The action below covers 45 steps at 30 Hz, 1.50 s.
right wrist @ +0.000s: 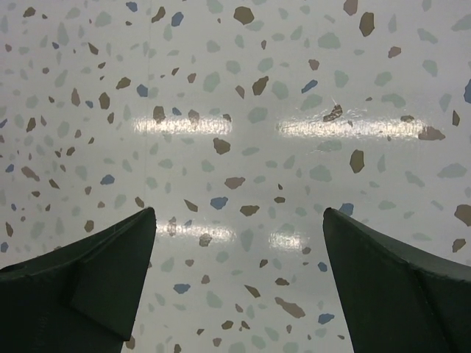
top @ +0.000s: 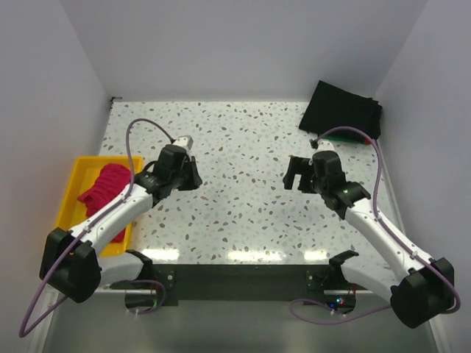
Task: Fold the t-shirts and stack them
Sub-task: Reset both grippers
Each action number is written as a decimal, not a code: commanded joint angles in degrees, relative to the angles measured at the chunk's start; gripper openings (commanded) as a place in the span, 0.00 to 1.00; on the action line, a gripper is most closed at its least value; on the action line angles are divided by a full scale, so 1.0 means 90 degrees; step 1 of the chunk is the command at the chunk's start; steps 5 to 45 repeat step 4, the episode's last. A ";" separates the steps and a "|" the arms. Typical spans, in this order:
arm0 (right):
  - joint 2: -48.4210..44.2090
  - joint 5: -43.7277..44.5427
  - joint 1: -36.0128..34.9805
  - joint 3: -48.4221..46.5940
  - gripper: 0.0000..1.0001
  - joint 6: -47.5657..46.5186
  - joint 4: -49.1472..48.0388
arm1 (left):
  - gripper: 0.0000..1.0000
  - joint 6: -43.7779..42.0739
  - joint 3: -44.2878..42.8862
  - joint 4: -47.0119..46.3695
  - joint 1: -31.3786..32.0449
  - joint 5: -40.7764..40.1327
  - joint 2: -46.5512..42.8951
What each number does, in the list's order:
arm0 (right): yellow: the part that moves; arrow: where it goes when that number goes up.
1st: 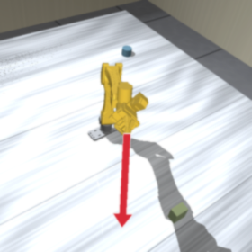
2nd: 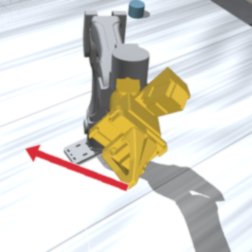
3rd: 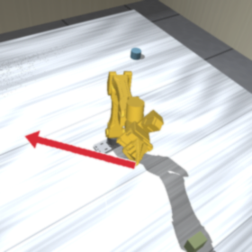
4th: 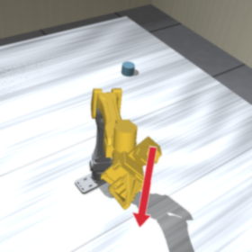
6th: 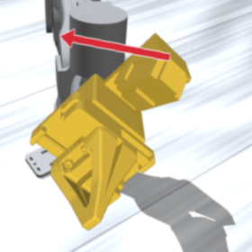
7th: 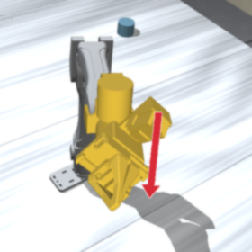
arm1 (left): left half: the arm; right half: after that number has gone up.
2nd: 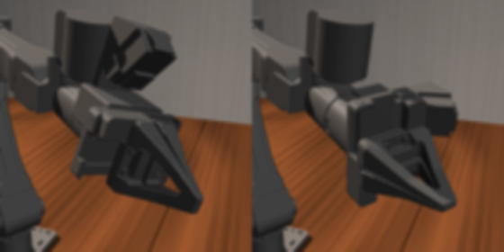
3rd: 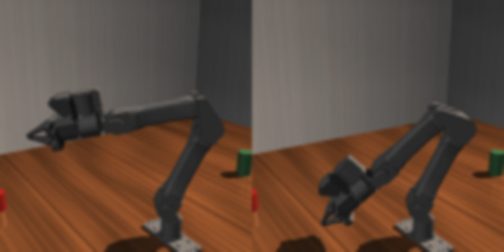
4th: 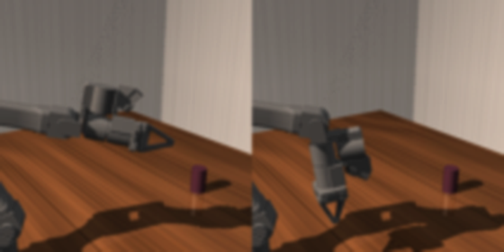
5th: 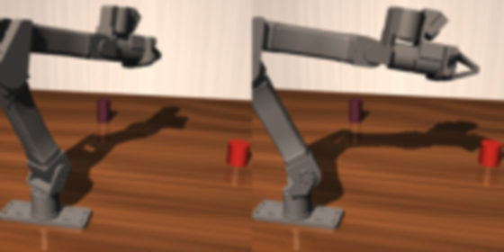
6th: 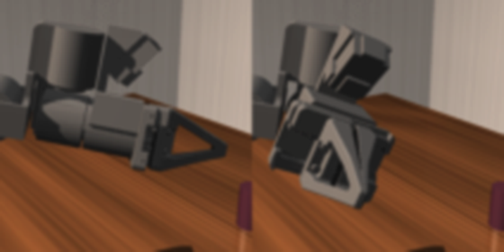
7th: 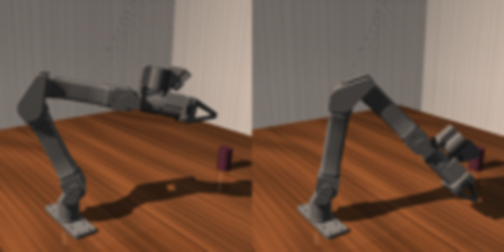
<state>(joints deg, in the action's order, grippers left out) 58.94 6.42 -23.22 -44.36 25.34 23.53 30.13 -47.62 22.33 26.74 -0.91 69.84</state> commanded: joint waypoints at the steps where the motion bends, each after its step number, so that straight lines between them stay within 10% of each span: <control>1: 0.0024 -0.0107 0.0002 0.0026 0.99 0.0104 -0.0066 | 0.26 0.0099 0.0017 -0.0352 -0.0042 -0.0114 -0.0260; 45: 0.0053 -0.0098 -0.0008 -0.0061 0.99 0.0104 -0.0027 | 0.26 0.0119 0.0056 -0.0371 -0.0042 -0.0114 -0.0319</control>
